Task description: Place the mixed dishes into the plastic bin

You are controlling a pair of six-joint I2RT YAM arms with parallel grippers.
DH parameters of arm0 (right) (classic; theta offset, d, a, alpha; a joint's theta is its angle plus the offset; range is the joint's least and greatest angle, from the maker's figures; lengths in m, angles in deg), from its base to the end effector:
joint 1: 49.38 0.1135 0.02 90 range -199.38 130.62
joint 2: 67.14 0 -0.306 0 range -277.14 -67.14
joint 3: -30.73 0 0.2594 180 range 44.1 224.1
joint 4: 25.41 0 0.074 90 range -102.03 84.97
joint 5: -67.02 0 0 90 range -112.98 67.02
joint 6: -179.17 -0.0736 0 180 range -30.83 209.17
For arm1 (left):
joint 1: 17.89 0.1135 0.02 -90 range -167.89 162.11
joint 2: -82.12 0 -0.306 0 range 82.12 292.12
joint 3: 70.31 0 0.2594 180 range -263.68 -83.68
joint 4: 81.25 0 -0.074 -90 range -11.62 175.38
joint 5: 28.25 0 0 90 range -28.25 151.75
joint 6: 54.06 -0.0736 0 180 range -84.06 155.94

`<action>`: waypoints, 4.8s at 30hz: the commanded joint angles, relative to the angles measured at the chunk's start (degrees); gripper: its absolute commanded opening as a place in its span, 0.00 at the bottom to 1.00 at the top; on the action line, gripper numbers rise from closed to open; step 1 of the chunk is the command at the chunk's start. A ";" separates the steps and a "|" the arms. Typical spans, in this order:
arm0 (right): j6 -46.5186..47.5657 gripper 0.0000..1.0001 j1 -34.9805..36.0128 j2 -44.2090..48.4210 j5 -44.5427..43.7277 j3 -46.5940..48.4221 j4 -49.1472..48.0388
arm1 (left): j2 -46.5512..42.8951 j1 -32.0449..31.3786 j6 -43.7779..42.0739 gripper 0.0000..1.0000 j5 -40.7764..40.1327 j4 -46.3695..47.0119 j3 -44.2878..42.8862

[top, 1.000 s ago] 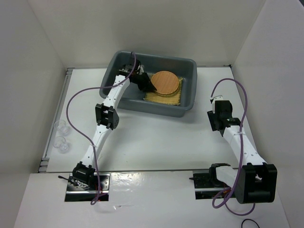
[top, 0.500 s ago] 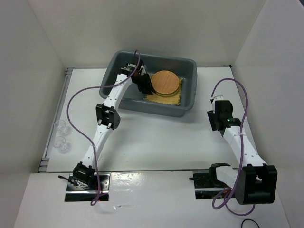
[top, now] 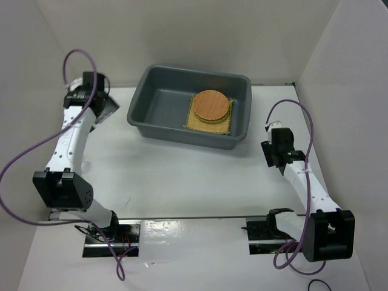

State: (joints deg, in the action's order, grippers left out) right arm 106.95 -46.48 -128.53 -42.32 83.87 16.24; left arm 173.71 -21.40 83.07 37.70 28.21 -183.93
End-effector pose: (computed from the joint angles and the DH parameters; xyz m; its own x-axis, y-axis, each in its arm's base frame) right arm 0.2235 -0.0131 0.2352 -0.7779 -0.3279 -0.5360 -0.0759 0.8958 -0.4379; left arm 0.3637 0.0077 0.4109 -0.3521 -0.6489 -0.6744 -0.6933 0.6650 -0.2779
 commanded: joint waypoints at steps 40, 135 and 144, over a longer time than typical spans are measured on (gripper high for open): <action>-0.91 0.70 1.67 -3.04 -1.59 -0.31 -2.43 | 4.40 25.48 -6.97 1.00 6.65 13.75 28.62; -0.91 0.71 1.67 -0.84 -1.59 -0.83 -2.96 | 47.37 -10.91 -23.93 0.70 20.19 -6.82 -43.36; -0.91 0.74 1.67 -0.84 -2.11 -0.83 -2.96 | 32.63 -11.43 -16.94 0.99 -8.95 -11.29 -49.96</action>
State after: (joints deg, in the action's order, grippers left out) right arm 106.78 -45.39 -130.06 -43.19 83.78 15.60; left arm 218.67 -32.63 61.22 43.49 18.57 -229.46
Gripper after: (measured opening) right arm 0.741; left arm 0.993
